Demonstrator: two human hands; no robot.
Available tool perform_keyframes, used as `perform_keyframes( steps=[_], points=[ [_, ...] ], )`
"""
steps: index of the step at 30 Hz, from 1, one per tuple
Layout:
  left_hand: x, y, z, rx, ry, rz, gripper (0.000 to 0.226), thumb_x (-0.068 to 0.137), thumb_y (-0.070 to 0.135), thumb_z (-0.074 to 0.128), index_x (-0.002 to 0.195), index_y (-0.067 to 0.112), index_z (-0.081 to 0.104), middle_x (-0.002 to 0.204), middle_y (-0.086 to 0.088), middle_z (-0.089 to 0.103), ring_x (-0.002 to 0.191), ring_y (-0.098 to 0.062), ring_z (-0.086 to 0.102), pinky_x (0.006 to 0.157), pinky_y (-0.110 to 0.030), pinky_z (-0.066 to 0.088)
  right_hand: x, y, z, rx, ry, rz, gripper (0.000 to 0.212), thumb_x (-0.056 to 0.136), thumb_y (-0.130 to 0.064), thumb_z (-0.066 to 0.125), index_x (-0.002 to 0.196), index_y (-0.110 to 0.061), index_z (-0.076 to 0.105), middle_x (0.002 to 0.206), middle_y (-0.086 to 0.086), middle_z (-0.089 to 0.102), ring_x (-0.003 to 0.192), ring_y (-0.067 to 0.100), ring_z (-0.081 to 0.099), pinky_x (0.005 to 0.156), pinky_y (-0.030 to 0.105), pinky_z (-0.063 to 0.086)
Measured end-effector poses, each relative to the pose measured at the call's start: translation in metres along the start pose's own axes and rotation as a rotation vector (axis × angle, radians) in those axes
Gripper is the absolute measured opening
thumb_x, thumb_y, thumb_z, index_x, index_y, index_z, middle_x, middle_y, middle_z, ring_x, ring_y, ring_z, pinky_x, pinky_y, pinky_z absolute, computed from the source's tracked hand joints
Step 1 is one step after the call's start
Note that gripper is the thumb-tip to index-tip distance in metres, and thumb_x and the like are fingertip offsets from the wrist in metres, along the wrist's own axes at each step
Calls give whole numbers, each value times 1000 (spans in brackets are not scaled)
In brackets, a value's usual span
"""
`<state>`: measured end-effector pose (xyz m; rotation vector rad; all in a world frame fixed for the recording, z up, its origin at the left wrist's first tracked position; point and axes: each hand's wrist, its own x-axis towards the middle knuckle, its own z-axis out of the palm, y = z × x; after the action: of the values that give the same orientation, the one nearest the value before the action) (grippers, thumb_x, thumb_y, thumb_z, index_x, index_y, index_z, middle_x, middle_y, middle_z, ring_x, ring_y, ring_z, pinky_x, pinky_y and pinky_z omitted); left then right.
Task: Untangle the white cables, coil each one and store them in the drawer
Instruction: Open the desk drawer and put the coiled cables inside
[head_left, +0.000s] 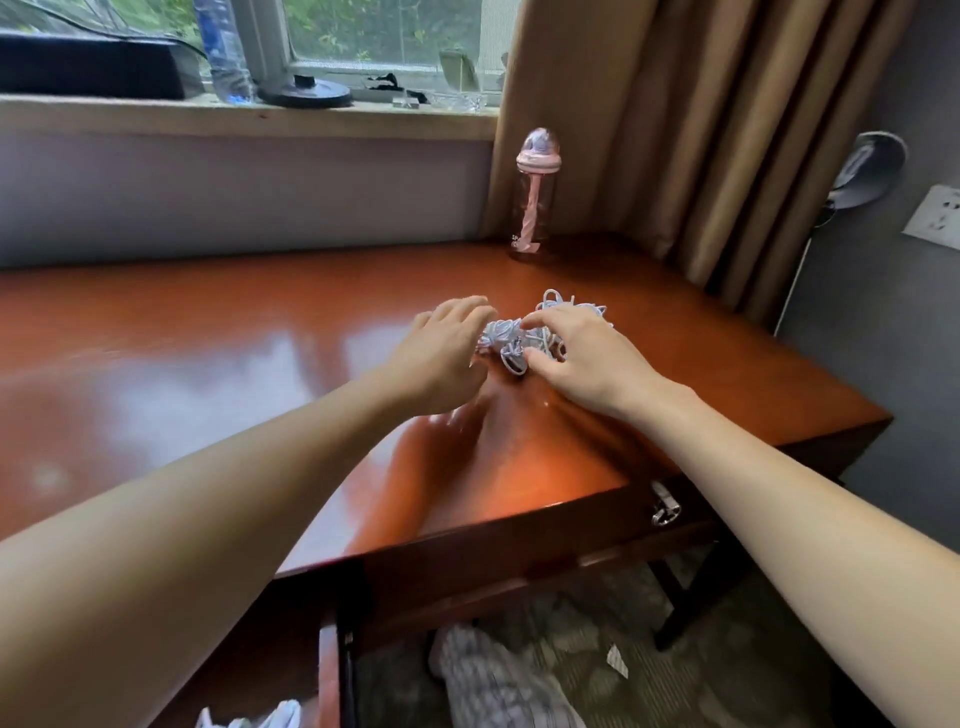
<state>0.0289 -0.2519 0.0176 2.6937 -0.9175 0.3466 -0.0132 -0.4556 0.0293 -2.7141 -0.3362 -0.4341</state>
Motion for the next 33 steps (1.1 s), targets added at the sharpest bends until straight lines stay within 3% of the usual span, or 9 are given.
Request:
perform_keyframes(
  steps=[2, 5, 8, 11, 15, 20, 25, 27, 33],
  points=[
    [12, -5, 7, 34, 18, 8, 58, 96, 25, 57, 151, 15, 38, 163, -3, 28, 152, -24, 18, 118, -40, 17, 12, 5, 5, 10, 14, 12, 34, 96, -30, 61, 129, -20, 64, 131, 3, 62, 127, 23, 52, 117, 38, 32],
    [25, -13, 18, 103, 24, 9, 55, 98, 28, 56, 149, 16, 40, 161, -1, 30, 153, -24, 13, 118, -41, 10, 24, 9, 11, -3, 16, 39, 35, 98, -33, 58, 131, -22, 62, 132, 1, 62, 129, 23, 47, 110, 34, 34],
    [31, -18, 26, 91, 36, -7, 47, 97, 28, 56, 143, 20, 46, 150, 2, 45, 146, -24, 24, 111, -41, 15, 31, 9, 13, -45, 16, 55, 33, 100, -37, 56, 130, -25, 63, 117, -5, 61, 129, 22, 43, 104, 34, 33],
    [30, -18, 28, 113, 77, -18, 38, 96, 31, 55, 134, 24, 52, 132, 4, 58, 127, -24, 38, 99, -42, 21, 35, 6, 15, -102, 58, 63, 29, 99, -40, 57, 123, -27, 66, 103, -8, 53, 123, 23, 45, 99, 34, 28],
    [29, -19, 26, 156, 179, -19, 27, 99, 40, 53, 122, 25, 59, 117, 6, 66, 114, -22, 48, 90, -41, 19, 38, 3, 17, -102, 67, 27, 23, 95, -39, 60, 116, -32, 67, 101, -15, 61, 115, 20, 49, 98, 37, 27],
    [15, -20, 11, 156, 206, -21, 30, 99, 46, 54, 118, 25, 63, 112, 4, 65, 109, -23, 53, 91, -40, 22, 34, -5, 17, -63, 94, -40, 24, 90, -33, 64, 114, -32, 68, 103, -16, 65, 109, 17, 50, 93, 33, 25],
    [-14, -17, -6, 98, 191, -46, 28, 100, 42, 55, 118, 23, 66, 112, 0, 63, 104, -25, 60, 92, -40, 31, 22, -13, 21, 80, 62, -70, 40, 84, -37, 62, 123, -29, 62, 108, -10, 70, 105, 19, 58, 97, 43, 46],
    [-25, -16, -11, 104, 183, -71, 27, 100, 41, 56, 118, 23, 66, 111, 0, 63, 103, -25, 61, 92, -41, 34, 18, -12, 21, 9, -14, -48, 42, 81, -40, 66, 122, -28, 64, 113, -5, 69, 109, 22, 57, 99, 47, 47],
    [-42, -12, -12, 111, 114, -76, 23, 96, 37, 56, 113, 24, 66, 107, 3, 62, 100, -24, 61, 89, -38, 34, 14, -10, 18, -125, 0, -108, 17, 87, -12, 71, 102, -18, 74, 109, 3, 68, 107, 28, 58, 97, 45, 48]
  ],
)
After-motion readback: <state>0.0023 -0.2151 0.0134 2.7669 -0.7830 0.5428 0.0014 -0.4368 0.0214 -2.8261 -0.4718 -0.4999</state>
